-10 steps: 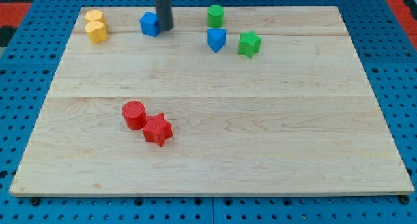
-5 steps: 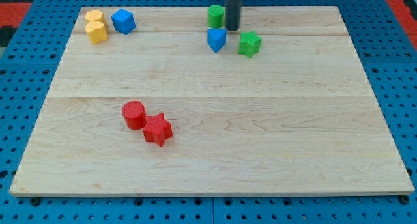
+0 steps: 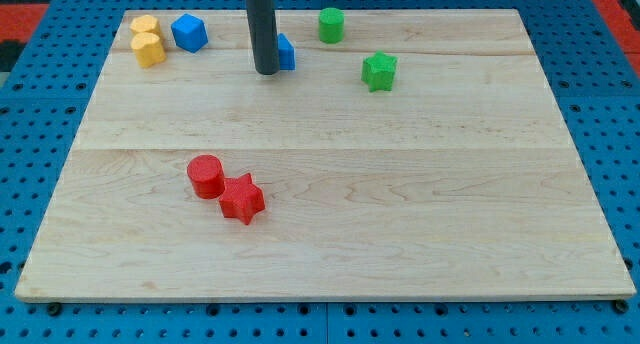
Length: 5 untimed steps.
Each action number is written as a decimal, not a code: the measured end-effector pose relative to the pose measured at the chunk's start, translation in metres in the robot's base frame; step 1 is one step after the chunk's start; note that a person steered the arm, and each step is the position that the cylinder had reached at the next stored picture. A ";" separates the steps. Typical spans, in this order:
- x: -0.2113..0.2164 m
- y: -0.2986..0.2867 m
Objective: Place the blue triangle to the right of the yellow heart
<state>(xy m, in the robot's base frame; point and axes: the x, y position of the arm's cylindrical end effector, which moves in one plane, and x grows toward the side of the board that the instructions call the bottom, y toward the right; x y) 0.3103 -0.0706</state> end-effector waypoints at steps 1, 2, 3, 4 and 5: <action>0.000 0.059; -0.019 0.087; -0.043 0.044; -0.041 -0.007; -0.040 0.015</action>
<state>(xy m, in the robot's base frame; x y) 0.2704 -0.0557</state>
